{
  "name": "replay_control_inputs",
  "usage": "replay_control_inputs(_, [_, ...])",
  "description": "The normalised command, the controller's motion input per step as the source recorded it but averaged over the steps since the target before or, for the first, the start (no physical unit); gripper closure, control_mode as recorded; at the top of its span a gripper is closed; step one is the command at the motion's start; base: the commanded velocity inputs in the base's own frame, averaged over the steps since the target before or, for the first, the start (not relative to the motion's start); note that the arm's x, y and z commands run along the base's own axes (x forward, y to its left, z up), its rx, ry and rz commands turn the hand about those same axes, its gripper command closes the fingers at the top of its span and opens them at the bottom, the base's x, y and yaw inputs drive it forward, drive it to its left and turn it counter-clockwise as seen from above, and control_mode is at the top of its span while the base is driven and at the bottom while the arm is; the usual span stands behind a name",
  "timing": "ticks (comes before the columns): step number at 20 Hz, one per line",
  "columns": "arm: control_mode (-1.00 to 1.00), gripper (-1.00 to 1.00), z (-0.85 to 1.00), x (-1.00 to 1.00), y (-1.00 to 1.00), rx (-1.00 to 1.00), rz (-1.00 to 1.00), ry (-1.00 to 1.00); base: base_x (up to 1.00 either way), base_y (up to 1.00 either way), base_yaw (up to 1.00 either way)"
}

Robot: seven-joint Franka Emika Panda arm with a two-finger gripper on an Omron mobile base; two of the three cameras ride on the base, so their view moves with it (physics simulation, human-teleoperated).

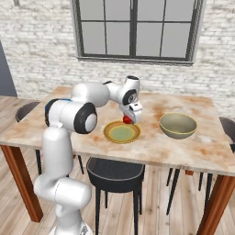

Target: Pick the chicken drumstick and tomato from their plates and place them in the bowl. Then put the bowl in the fridge.

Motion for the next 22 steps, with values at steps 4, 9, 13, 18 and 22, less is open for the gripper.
replay_control_inputs(4, [-1.0, 1.0, 0.23, -0.24, -0.57, -0.08, 0.15, -0.16, 0.0, 0.0, 0.0])
replay_control_inputs(9, [-1.0, 1.0, 0.23, -0.13, -0.57, -0.09, 0.13, -0.18, 0.0, 0.0, 0.0])
replay_control_inputs(13, [-1.0, 1.0, 0.22, -0.02, -0.57, -0.1, 0.1, -0.17, 0.0, 0.0, 0.0])
replay_control_inputs(18, [-1.0, 1.0, 0.22, 0.0, -0.58, -0.11, 0.05, -0.01, 0.0, 0.0, 0.0])
replay_control_inputs(22, [-1.0, 1.0, 0.21, 0.03, -0.58, -0.13, 0.01, 0.01, 0.0, 0.0, 0.0])
